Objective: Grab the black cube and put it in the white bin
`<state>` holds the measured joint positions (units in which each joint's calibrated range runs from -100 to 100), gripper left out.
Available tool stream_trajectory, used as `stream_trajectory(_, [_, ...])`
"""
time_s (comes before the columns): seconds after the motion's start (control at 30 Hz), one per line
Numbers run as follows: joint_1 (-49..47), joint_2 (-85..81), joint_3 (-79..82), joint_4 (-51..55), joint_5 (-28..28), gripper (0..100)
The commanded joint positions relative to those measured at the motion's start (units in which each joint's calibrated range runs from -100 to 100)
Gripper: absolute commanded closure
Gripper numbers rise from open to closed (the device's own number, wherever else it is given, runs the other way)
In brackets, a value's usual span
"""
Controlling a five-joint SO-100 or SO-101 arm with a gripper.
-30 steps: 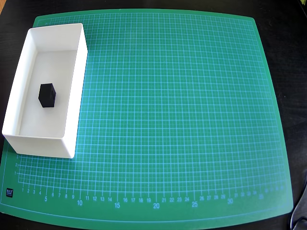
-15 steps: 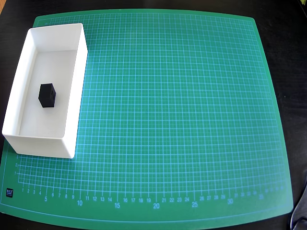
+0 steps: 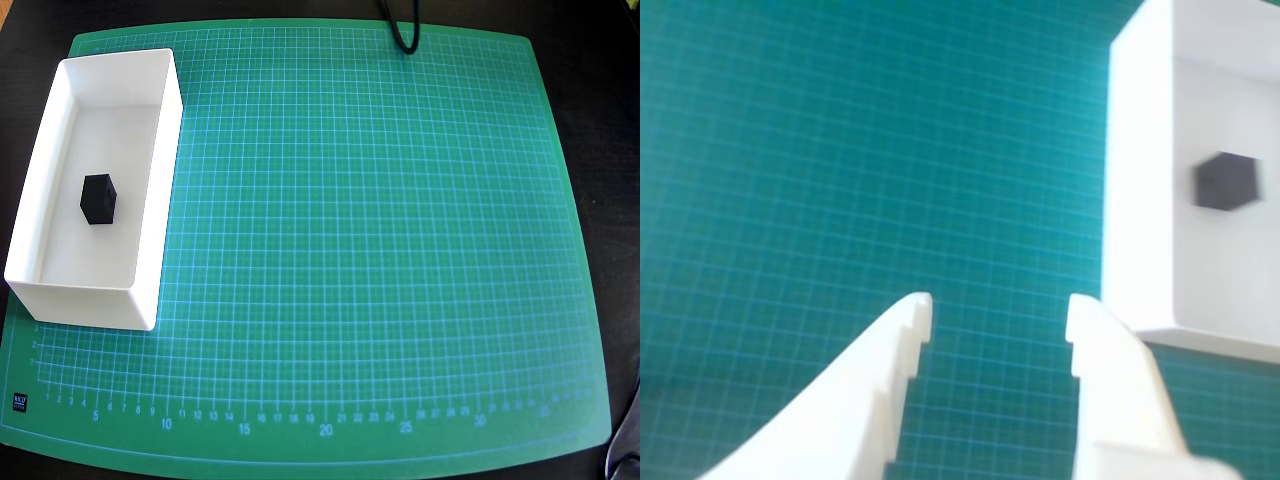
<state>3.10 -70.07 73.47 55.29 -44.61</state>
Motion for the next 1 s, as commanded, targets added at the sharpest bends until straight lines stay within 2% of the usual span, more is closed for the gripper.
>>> stream_trajectory(0.0, [-1.59, -3.59, 3.61, -1.34, -1.44, 82])
stream_trajectory(0.37, [-5.19, -21.24, 25.08, -10.57, -8.12, 82])
stream_trajectory(0.53, [-5.11, -25.07, 26.17, -8.94, -11.85, 82])
stream_trajectory(0.97, [-5.36, -25.07, 26.26, -1.42, -16.27, 82])
